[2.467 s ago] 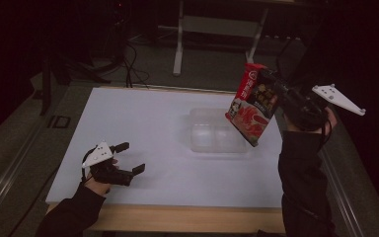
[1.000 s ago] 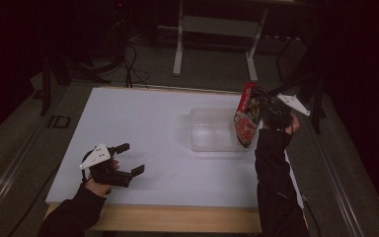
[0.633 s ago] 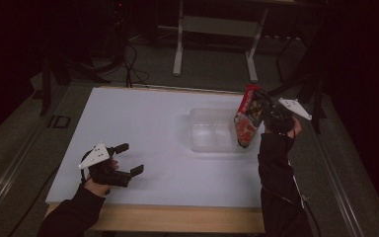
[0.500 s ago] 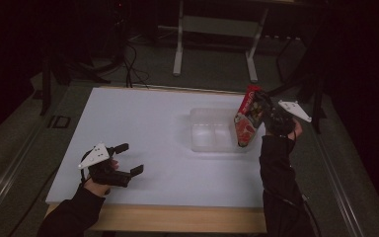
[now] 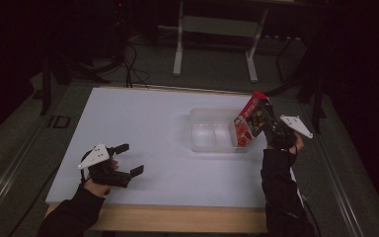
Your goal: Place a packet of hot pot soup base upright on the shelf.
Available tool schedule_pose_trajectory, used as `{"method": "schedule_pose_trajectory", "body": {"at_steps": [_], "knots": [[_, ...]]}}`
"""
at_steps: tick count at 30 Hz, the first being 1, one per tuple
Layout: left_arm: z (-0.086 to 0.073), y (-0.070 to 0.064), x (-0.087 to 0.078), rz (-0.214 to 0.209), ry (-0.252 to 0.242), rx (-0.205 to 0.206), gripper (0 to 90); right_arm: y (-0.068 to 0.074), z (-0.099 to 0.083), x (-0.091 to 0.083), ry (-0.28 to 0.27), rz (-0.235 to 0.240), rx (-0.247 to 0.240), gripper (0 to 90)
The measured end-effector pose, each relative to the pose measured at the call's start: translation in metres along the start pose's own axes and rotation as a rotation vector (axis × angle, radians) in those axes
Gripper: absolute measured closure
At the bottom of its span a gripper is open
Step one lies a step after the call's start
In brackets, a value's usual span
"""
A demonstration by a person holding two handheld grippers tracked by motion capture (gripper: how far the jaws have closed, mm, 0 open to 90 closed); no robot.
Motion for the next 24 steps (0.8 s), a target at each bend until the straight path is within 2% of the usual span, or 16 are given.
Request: {"method": "schedule_pose_trajectory", "body": {"at_steps": [4,7,11,12,15,16,17,18,20,24], "knots": [[-0.001,0.0,0.0,-0.001,0.006,0.0,1.5,-0.004,-0.005,-0.005,0.011,0.008,-0.002,74.9],[0.0,0.0,0.0,-0.004,0.004,0.001,1.5,-0.008,-0.003,-0.005,0.031,0.039,0.026,73.0],[-0.001,0.001,-0.001,-0.004,0.007,0.0,1.5,-0.008,0.001,-0.003,0.046,0.059,0.017,69.7],[-0.001,0.001,-0.001,-0.006,0.008,-0.003,1.5,-0.01,0.004,-0.001,0.076,0.086,0.024,64.7],[-0.001,0.002,-0.001,-0.005,0.005,-0.007,1.4,-0.011,0.006,-0.002,0.069,0.093,0.031,60.1],[-0.001,0.002,-0.001,-0.004,0.004,-0.008,1.4,-0.012,0.01,-0.004,0.06,0.098,0.034,55.1],[-0.001,0.002,-0.001,-0.005,0.005,-0.007,1.5,-0.012,0.019,-0.008,0.044,0.127,0.005,45.3],[-0.001,0.002,-0.001,-0.004,0.005,-0.007,1.5,-0.012,0.019,-0.008,0.044,0.127,0.005,45.3],[-0.001,0.002,0.0,-0.007,0.008,-0.008,1.5,-0.009,0.031,-0.013,0.036,0.154,-0.038,34.4],[-0.002,0.002,0.001,-0.011,0.01,-0.007,1.4,-0.004,0.043,-0.019,0.038,0.2,-0.036,20.7]]}}
Point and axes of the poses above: each handheld gripper's, and its own axes: x roughly forward along the jaws, z roughly out of its top, y roughly to its left, the point moved 2 cm from there along x, roughly forward along the jaws, and after that the axes turned 10 degrees about x, right-handed, at the moved point
